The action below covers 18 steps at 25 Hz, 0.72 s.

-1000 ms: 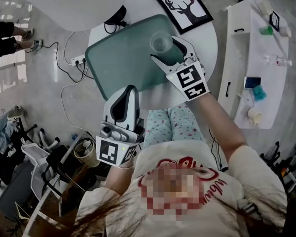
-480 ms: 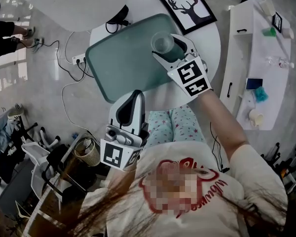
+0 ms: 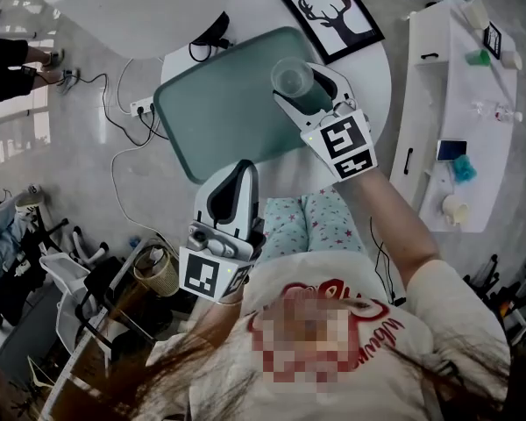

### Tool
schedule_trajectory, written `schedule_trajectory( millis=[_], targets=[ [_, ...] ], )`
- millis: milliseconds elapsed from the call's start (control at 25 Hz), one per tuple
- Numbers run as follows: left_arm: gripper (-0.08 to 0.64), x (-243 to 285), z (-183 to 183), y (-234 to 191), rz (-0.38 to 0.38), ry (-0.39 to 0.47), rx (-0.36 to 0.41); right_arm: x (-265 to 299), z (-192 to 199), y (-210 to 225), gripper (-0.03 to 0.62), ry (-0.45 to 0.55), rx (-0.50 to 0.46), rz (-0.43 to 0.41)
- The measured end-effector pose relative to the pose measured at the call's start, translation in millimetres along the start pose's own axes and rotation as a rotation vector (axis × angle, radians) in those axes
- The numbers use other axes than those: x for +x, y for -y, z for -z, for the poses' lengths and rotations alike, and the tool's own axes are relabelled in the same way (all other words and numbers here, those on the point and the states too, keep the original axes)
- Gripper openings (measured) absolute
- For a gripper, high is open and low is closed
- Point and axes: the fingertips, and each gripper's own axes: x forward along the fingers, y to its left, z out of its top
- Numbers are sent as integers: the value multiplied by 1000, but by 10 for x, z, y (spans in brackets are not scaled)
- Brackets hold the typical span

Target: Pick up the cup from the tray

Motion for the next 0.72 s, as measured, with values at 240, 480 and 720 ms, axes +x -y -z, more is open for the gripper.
schedule_trajectory(
  millis=[240, 480, 720],
  targets=[
    [14, 33, -165, 73, 18, 24, 27, -313, -447, 42, 301, 102, 30, 41],
    [15, 120, -346, 178, 46, 64, 69, -692, -883, 43, 301, 177, 57, 76],
    [14, 255, -544, 336, 104, 85, 109, -1014, -1125, 34, 301, 163, 72, 82]
  ],
)
